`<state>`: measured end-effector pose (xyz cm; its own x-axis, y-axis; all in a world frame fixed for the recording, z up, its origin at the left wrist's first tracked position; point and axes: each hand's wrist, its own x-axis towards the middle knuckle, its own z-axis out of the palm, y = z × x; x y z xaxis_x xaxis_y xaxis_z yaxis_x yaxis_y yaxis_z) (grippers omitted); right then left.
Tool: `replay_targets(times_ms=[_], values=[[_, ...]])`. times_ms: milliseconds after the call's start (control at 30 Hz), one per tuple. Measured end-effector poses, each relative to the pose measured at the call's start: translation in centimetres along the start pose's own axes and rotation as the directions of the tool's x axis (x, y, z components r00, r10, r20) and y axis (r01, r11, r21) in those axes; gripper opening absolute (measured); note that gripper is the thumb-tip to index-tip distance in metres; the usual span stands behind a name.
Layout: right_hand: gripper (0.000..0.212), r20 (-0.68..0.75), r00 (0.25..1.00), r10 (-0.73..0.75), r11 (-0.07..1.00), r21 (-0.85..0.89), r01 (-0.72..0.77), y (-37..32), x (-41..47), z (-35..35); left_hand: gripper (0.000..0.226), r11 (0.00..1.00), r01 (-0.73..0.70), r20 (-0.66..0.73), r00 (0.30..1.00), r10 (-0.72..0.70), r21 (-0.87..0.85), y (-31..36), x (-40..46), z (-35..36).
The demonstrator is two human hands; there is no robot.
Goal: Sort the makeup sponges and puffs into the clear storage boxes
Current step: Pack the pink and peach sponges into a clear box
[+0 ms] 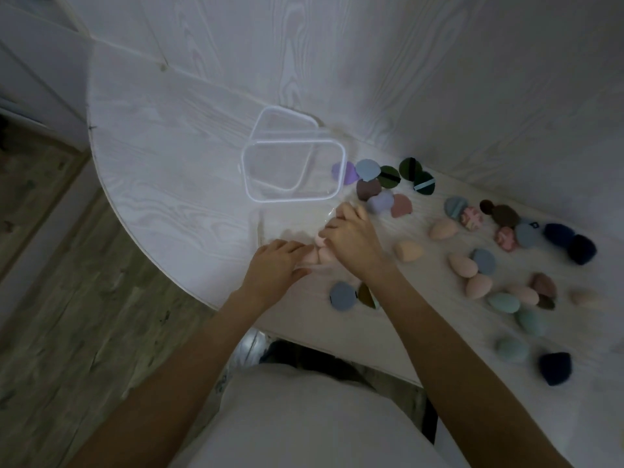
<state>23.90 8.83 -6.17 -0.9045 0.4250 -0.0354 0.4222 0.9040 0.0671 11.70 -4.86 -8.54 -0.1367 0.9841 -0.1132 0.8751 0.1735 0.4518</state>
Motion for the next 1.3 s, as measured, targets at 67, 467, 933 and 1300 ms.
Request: replay_targets(times_ms=[67, 467, 933, 1300], values=[[0.001, -0.002, 0.997, 0.077, 0.997, 0.014, -0.077, 0.0, -0.4, 0.1, 0.043, 1.000, -0.019, 0.014, 1.000, 0.019, -0.001, 0.2, 0.2, 0.2], [0.022, -0.262, 0.951, 0.163, 0.959, 0.268, -0.090, 1.8, -2.5, -0.9, 0.045, 0.999, 0.035, 0.011, 0.999, -0.035, 0.017, 1.4, 0.4, 0.1], [0.038, 0.025, 0.825, 0.565, 0.777, 0.323, -0.541, 6.7, -11.2, 0.7, 0.036, 1.000, 0.017, -0.056, 0.998, -0.018, -0.009, 1.2, -0.8, 0.5], [0.042, 0.087, 0.996, 0.023, 0.820, 0.568, -0.068, -1.0, -0.3, -3.6, 0.032, 0.998, 0.052, -0.021, 0.998, -0.053, -0.033, 1.1, -1.0, 0.6]])
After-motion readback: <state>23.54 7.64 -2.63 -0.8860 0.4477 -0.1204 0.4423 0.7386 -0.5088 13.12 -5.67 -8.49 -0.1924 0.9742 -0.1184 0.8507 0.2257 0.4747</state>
